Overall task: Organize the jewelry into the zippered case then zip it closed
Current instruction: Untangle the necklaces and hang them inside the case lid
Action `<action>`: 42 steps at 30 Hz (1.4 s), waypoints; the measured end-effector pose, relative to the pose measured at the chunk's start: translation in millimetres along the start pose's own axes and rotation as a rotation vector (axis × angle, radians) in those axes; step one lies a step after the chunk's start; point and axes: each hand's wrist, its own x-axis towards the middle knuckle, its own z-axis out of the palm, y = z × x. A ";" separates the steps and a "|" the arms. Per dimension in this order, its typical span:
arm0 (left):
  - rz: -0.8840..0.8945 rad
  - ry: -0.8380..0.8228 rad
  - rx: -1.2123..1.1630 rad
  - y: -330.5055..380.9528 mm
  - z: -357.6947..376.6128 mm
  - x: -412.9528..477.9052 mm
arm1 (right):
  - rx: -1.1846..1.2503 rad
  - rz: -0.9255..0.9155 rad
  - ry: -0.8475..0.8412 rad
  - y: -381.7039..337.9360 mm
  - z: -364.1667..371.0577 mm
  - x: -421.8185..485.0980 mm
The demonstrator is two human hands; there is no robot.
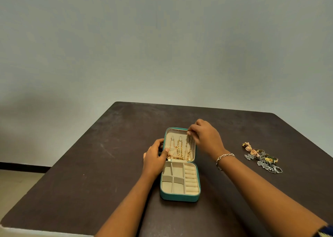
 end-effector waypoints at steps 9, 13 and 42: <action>0.012 -0.004 -0.039 0.2 -0.6 -0.5 | -0.201 -0.237 0.158 0.2 7.1 -4.0; 0.016 -0.005 -0.035 3.2 -2.1 -1.8 | -0.261 -0.272 0.161 1.0 10.0 -5.2; 0.052 -0.004 -0.136 16.8 -9.3 -12.1 | -0.050 -0.178 0.264 4.1 10.3 -7.8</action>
